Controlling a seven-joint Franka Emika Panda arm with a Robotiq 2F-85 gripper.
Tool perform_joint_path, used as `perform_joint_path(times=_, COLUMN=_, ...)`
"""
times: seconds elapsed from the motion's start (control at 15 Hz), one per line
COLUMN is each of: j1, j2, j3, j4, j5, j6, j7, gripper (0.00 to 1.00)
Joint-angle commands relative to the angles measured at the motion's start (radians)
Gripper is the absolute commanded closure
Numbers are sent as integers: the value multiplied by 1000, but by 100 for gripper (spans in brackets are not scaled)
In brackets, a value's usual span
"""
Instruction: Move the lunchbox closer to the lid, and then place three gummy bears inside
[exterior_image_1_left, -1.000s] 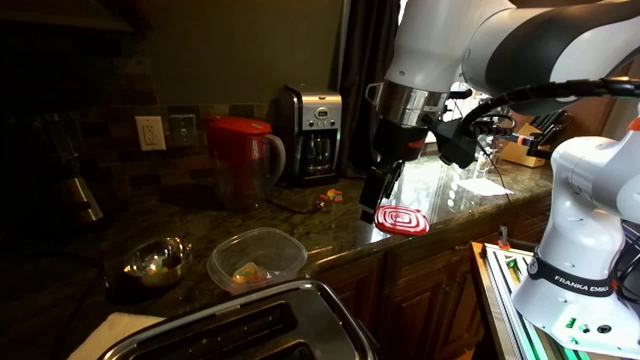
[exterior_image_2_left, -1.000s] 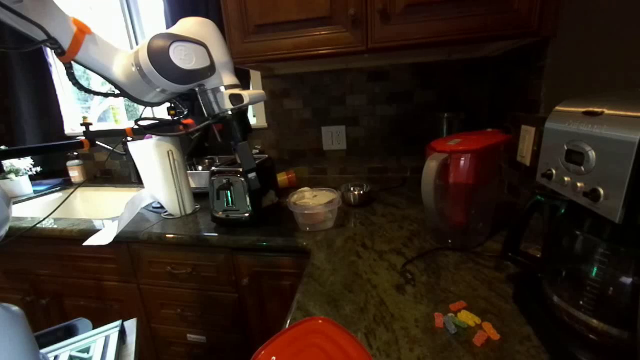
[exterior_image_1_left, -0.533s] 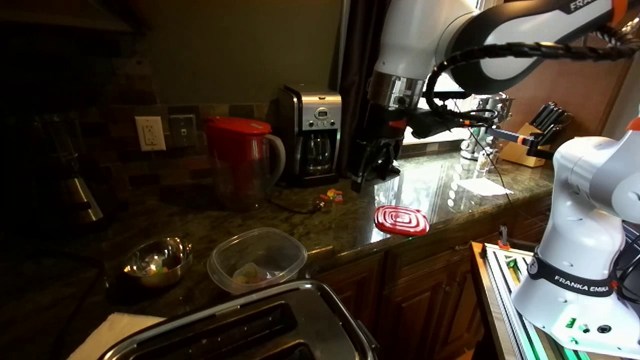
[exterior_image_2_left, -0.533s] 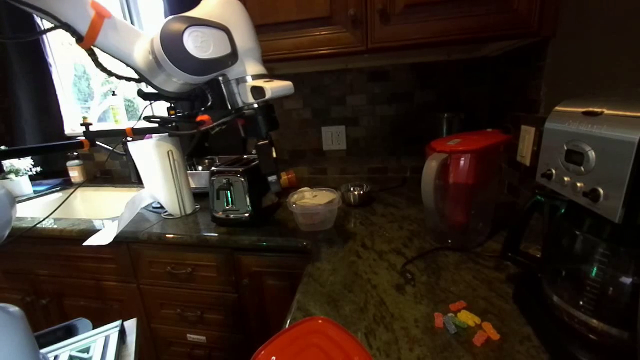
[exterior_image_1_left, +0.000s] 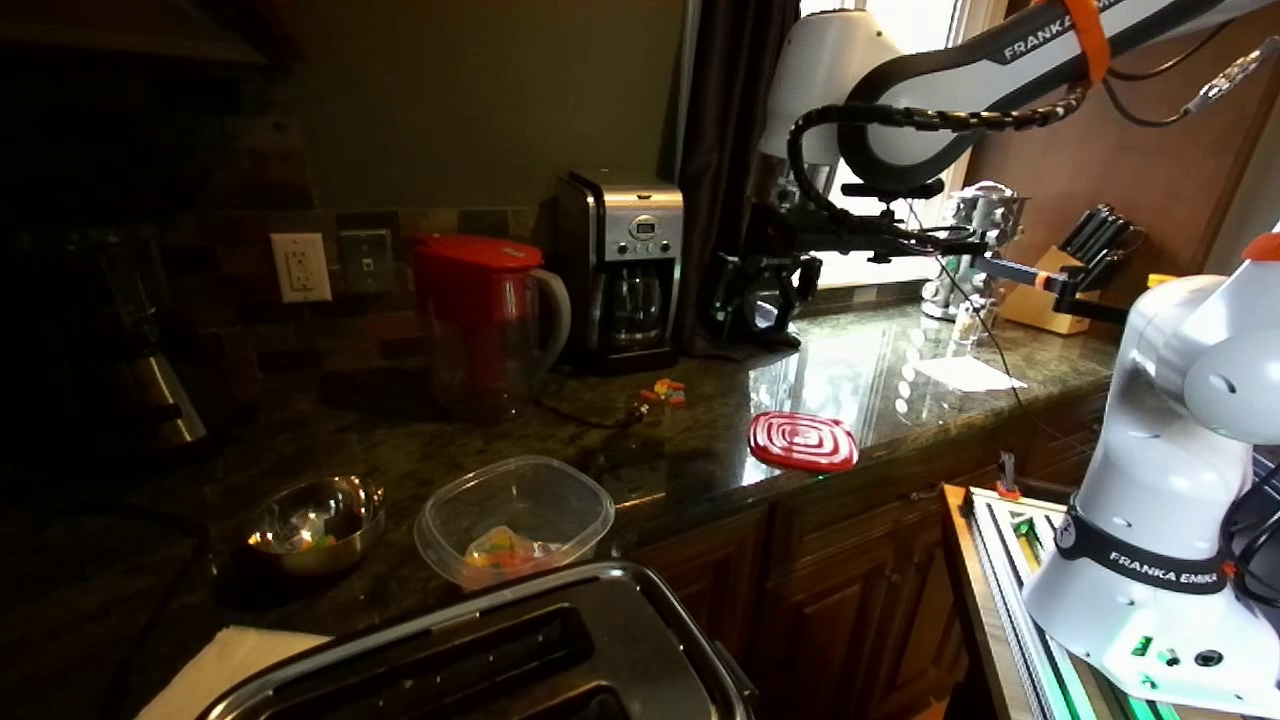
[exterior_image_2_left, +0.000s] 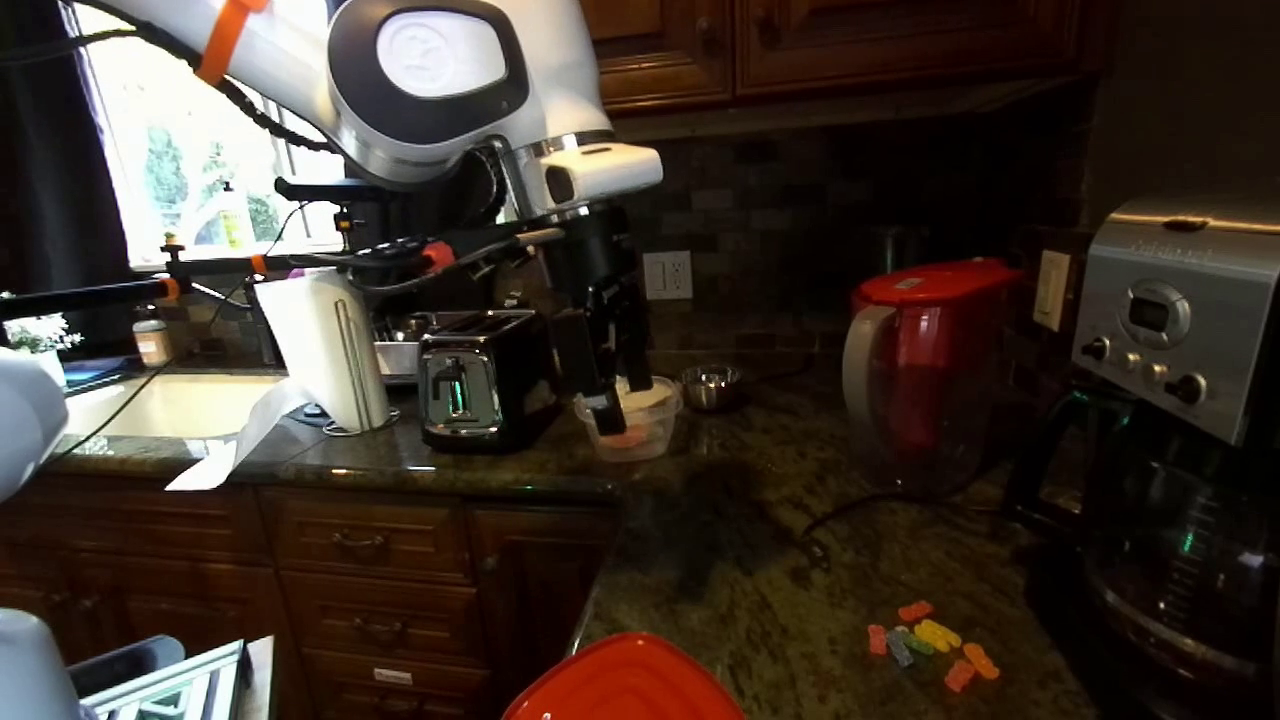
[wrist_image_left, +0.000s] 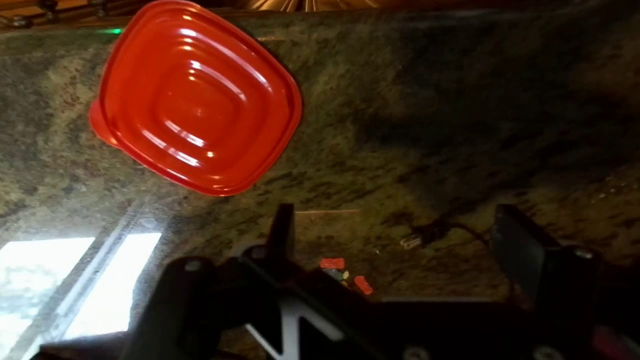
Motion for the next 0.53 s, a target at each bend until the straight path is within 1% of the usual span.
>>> perform_joint_path(times=0.0, j1=23, j2=23, j3=34, j4=4, j5=-15, j6=-2, j7=96, gripper=0)
perform_joint_path(times=0.2, j1=96, j2=87, j3=101, j4=50, j5=23, j6=19, j7=184, gripper=0)
perform_joint_path(times=0.27, j1=125, j2=125, j3=109, j4=81, j5=46, j6=16, j7=198, gripper=0)
perform_joint_path(times=0.33, j1=158, j2=172, j3=114, j4=124, j5=78, j6=5, j7=202, gripper=0)
perform_joint_path(times=0.4, j1=204, j2=215, j3=105, j4=159, j5=125, j6=4, j7=157, gripper=0)
perform_joint_path(times=0.47, j1=225, j2=253, j3=112, j4=189, j5=138, j6=-1, j7=153, gripper=0)
